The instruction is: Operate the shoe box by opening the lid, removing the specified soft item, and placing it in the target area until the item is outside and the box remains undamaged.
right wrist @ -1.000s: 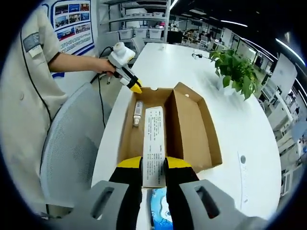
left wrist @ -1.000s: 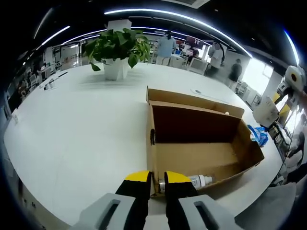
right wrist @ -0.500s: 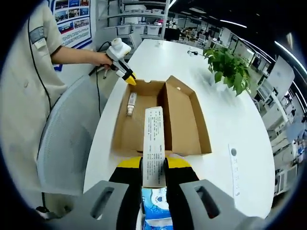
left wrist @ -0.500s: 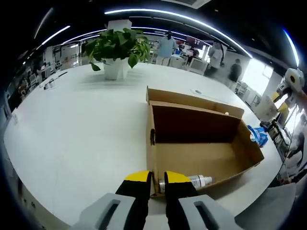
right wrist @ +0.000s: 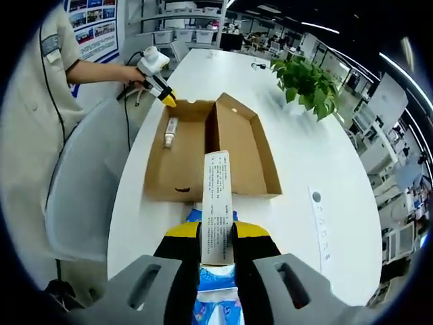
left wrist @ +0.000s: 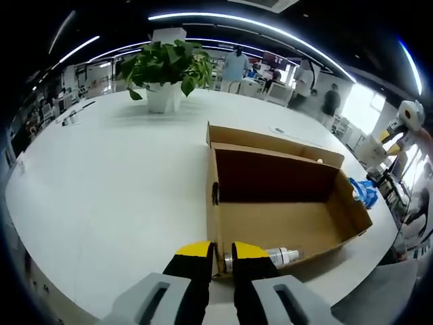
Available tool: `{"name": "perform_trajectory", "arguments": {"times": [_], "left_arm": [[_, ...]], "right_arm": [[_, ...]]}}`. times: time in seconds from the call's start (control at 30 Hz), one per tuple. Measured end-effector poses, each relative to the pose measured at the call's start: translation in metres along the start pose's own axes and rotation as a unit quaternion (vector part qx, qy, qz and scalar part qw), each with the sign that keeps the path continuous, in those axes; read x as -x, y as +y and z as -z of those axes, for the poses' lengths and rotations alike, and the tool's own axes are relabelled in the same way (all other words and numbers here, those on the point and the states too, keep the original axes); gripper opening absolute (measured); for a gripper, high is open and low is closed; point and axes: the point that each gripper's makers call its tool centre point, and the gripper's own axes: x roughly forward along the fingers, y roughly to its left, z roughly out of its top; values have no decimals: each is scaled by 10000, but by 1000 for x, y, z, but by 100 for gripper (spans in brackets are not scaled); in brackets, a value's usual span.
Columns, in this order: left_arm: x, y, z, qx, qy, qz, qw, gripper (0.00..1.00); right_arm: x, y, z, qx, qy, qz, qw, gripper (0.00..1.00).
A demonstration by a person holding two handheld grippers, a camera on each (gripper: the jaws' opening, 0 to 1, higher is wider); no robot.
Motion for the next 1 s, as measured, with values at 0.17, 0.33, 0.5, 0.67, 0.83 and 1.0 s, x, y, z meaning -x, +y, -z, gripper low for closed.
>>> {"name": "perform_trajectory", "arguments": {"times": [0.17, 0.33, 0.5, 0.67, 0.83, 1.0], "left_arm": [[0, 0, 0, 19, -2, 14, 10000, 10], [0, -1, -1, 9, 14, 11, 10000, 10], [0, -1, -1, -1, 8, 7, 10000, 10], [0, -1, -1, -17, 20, 10, 10000, 10], [-1, -1, -1, -51, 55, 10, 10000, 10], [-2, 0, -1, -15, 43, 6, 10000, 10]], "right_arm": [[0, -10, 16, -28, 158, 75, 9998, 15], [0, -15, 29, -30, 302, 97, 9995, 15], [0, -19, 45, 1, 499, 113, 9987, 15], [0, -24, 64, -36, 690, 108, 9976, 15], [1, -27, 83, -23, 901, 99, 9959, 15], [2, -34, 101, -106, 1068, 129, 9941, 15]]}}
